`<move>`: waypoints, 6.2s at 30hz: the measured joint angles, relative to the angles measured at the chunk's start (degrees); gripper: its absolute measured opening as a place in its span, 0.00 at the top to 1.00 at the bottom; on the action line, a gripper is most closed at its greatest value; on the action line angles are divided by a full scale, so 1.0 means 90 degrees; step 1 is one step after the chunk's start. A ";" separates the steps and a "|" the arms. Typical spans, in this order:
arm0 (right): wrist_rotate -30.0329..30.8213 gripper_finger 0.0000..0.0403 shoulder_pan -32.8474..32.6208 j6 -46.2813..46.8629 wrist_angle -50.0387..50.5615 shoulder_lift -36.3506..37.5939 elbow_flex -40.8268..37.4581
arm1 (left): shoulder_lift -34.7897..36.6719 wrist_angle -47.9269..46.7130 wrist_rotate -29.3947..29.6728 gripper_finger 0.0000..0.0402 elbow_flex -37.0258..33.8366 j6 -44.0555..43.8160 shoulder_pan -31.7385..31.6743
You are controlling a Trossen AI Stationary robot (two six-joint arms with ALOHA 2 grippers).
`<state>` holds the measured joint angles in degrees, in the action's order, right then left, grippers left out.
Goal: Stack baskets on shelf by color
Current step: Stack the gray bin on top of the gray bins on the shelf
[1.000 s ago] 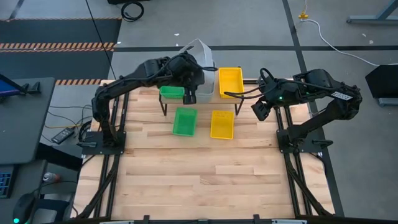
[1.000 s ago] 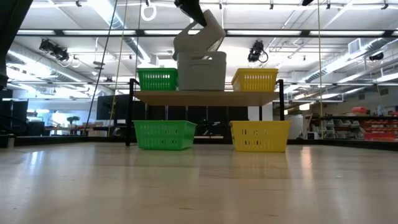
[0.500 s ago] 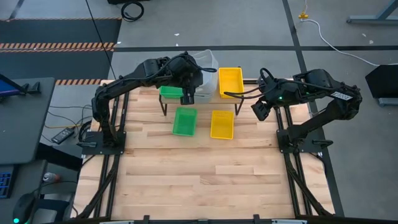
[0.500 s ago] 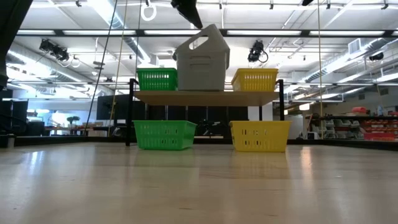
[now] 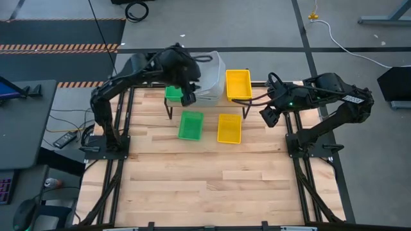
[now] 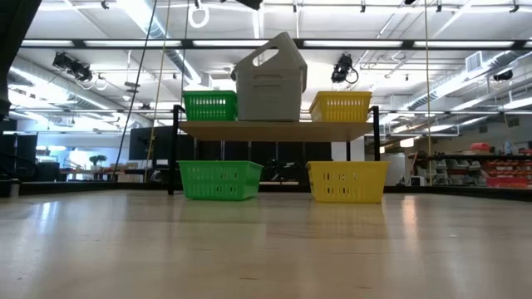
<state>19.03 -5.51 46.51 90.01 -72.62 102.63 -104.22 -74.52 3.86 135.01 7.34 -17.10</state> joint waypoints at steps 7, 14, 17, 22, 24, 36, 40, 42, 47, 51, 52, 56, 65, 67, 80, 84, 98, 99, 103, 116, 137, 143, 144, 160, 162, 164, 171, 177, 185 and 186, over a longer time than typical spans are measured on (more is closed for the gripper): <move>0.0240 0.36 -0.0102 0.0000 0.0000 0.0000 0.0000 | 0.0092 -0.0617 -0.0735 0.65 -0.0173 -0.0428 -0.0127; 0.0265 0.36 -0.0125 -0.0220 0.0000 0.0000 0.0000 | -0.0180 -0.1370 -0.0433 0.61 -0.0181 0.0872 -0.0379; 0.0267 0.36 -0.0125 -0.0307 0.0001 0.0000 0.0000 | -0.0180 -0.1311 -0.0485 0.59 -0.0181 0.1115 -0.0538; 0.0277 0.36 -0.0125 -0.0431 0.0000 0.0000 0.0000 | -0.0180 -0.1272 -0.0713 0.58 -0.0181 0.1231 -0.0742; 0.0303 0.36 -0.0125 -0.0486 0.0001 0.0000 0.0000 | -0.0180 -0.1452 -0.0942 0.59 -0.0181 0.1407 -0.0783; 0.0456 0.36 -0.0125 -0.0618 -0.0001 0.0000 0.0000 | -0.0218 -0.1155 -0.0706 0.59 -0.1076 0.1998 -0.0742; 0.0456 0.36 -0.0125 -0.0620 0.0001 0.0000 0.0000 | -0.0226 -0.0864 -0.0617 0.59 -0.1145 0.2071 -0.0727; 0.0456 0.36 -0.0125 -0.0621 0.0001 -0.0002 0.0000 | -0.0217 -0.0695 -0.0615 0.59 -0.1142 0.2182 -0.0724; 0.0456 0.36 -0.0125 -0.0618 0.0001 -0.0002 0.0000 | -0.0217 -0.0648 -0.0602 0.59 -0.1142 0.2269 -0.0724; 0.0467 0.36 -0.0125 -0.0619 0.0001 -0.0002 0.0000 | -0.0219 -0.0722 -0.0672 0.59 -0.1203 0.2326 -0.0730; 0.0495 0.36 -0.0125 -0.0619 0.0001 -0.0002 0.0000 | -0.0219 -0.0729 -0.0699 0.59 -0.1203 0.2333 -0.0739; 0.0599 0.36 -0.0125 -0.0621 -0.0001 0.0000 0.0000 | -0.0218 -0.0617 -0.0831 0.60 -0.1203 0.2332 -0.0756; 0.0600 0.36 -0.0125 -0.0621 0.0001 -0.0002 0.0000 | -0.0397 -0.0703 -0.0920 0.74 -0.1203 0.2256 -0.0740; 0.0597 0.36 -0.0125 -0.0617 0.0001 -0.0002 0.0000 | -0.0445 -0.0712 -0.0902 0.78 -0.1208 0.2231 -0.0724; 0.0597 0.36 -0.0125 -0.0523 0.0001 -0.0002 0.0000 | -0.0477 -0.0657 -0.0458 0.98 -0.1205 0.2231 -0.0707; 0.0596 0.36 -0.0125 -0.0523 0.0001 -0.0002 0.0000 | -0.0462 -0.0626 -0.0027 0.97 -0.1167 0.2301 -0.0637; 0.0597 0.36 -0.0125 -0.0523 0.0001 -0.0002 0.0000 | -0.0457 -0.0795 0.0307 0.99 -0.0437 0.2440 -0.0571; 0.0597 0.36 -0.0125 -0.0523 0.0001 -0.0002 0.0000 | -0.0457 -0.0853 0.0348 0.99 -0.0378 0.2449 -0.0571; 0.0597 0.36 -0.0125 -0.0523 0.0001 -0.0002 0.0000 | -0.0457 -0.1185 0.0581 0.99 -0.0233 0.2596 -0.0512; 0.0597 0.36 -0.0125 -0.0557 0.0001 -0.0002 0.0000 | -0.0457 -0.1716 0.1199 0.99 -0.0202 0.2644 -0.0166; 0.0597 0.36 -0.0125 -0.0519 -0.0038 -0.0012 0.0000 | -0.0459 -0.1392 0.1292 0.86 -0.0210 0.2297 -0.0117; 0.0598 0.36 -0.0123 -0.0521 -0.0038 -0.0015 0.0000 | -0.0459 -0.1394 0.1292 0.87 -0.0210 0.2296 -0.0122; 0.0597 0.36 -0.0125 -0.0520 -0.0038 -0.0015 0.0000 | -0.0459 -0.1378 0.1292 0.87 -0.0210 0.2269 -0.0122; 0.0597 0.36 -0.0125 -0.0503 -0.0035 -0.0015 0.0000 | -0.0489 -0.1325 0.0644 0.87 -0.0212 0.1958 0.0425; 0.0597 0.36 -0.0125 -0.0502 -0.0035 -0.0015 0.0000 | -0.0554 -0.1293 0.0662 0.86 -0.0213 0.1998 0.0371; 0.0597 0.36 -0.0124 -0.0497 -0.0035 -0.0015 0.0000 | -0.0644 -0.1316 0.0665 0.85 -0.0217 0.1953 0.0281; 0.0555 0.36 -0.0125 -0.0450 -0.0042 -0.0017 0.0002 | -0.0847 -0.1325 0.0689 0.80 -0.0258 0.1925 -0.0073; 0.0527 0.36 -0.0125 -0.0446 -0.0038 -0.0017 0.0002 | -0.0993 -0.1261 0.0607 0.77 -0.0249 0.1925 -0.0118; 0.0549 0.36 -0.0125 -0.0457 -0.0021 -0.0017 0.0002 | -0.1199 -0.1025 0.0559 0.77 -0.0253 0.1925 -0.0100; 0.0548 0.36 -0.0125 -0.0458 -0.0022 -0.0017 0.0002 | -0.1219 -0.1018 0.0558 0.77 -0.0253 0.1925 -0.0100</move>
<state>23.96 -6.63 42.39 89.81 -72.77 102.65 -115.20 -83.68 8.88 132.73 24.67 -18.00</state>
